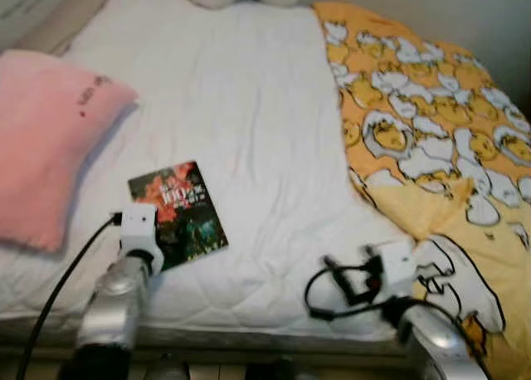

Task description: Clean up the room

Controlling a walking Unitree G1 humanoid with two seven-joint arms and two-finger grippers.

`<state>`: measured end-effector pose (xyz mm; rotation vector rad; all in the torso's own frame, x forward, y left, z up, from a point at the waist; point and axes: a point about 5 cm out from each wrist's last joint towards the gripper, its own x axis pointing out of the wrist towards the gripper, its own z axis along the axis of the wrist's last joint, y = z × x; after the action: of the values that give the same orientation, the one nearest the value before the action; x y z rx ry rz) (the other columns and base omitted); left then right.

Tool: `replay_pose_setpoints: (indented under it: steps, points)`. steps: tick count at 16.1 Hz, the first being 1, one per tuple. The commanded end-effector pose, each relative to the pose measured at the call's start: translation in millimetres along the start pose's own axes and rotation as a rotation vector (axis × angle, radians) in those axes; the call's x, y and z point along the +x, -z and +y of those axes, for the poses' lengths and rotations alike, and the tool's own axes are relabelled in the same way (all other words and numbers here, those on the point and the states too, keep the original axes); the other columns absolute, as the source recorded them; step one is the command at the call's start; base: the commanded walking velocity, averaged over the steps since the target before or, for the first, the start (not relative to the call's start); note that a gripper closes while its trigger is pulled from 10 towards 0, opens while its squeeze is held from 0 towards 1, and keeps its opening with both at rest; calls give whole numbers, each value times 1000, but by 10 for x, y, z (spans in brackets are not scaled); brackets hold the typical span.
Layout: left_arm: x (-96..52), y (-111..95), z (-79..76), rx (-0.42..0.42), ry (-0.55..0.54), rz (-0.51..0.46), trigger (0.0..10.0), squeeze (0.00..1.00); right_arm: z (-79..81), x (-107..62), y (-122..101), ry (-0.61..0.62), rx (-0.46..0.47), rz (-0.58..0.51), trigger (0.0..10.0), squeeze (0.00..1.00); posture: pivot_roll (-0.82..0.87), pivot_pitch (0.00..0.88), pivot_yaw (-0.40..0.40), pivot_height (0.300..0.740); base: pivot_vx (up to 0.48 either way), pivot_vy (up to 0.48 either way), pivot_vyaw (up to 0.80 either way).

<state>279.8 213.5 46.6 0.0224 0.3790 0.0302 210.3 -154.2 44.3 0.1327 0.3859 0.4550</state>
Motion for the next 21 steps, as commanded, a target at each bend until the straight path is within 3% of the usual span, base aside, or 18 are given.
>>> replay_pose_setpoints:
  steps: [1,4,6,9,11,15,16,17,20,21]
  points:
    - [15,6,-17,-8,-29,-20,10000,0,-4,-84,92,-53,64,58,10000,0,73,87,-239,728,0,0,0]
    - [-4,-81,-28,72,-35,-118,10000,0,-20,-207,282,-80,59,129,10000,0,79,91,-239,728,0,0,0]
    - [-40,-159,-15,188,-74,-236,10000,0,-87,-344,553,-70,3,195,10000,0,86,95,-225,728,0,0,0]
    - [-92,-76,21,236,-123,-214,10000,0,-50,-306,603,-52,-2,173,10000,0,102,97,-202,728,0,0,0]
    - [-97,112,37,193,-135,-147,10000,0,25,-265,642,-77,-19,167,10000,0,109,101,-195,728,0,0,0]
    - [-59,178,17,160,-150,-113,10000,0,28,-227,653,-70,-28,153,10000,0,109,101,-187,728,0,0,0]
    - [-43,208,-9,99,-142,-102,10000,0,4,-226,657,-59,-29,152,10000,0,105,96,-183,728,0,0,0]
    - [-36,202,-85,88,-109,-127,10000,0,-20,-224,659,-45,-34,147,10000,0,98,90,-176,728,0,0,0]
    - [-63,164,-162,218,-60,-184,10000,0,-33,-225,672,-35,-35,145,10000,0,97,81,-166,728,0,0,0]
    - [-60,210,-182,210,-48,-160,10000,0,-30,-227,680,-34,-35,146,10000,0,97,80,-165,728,0,0,0]
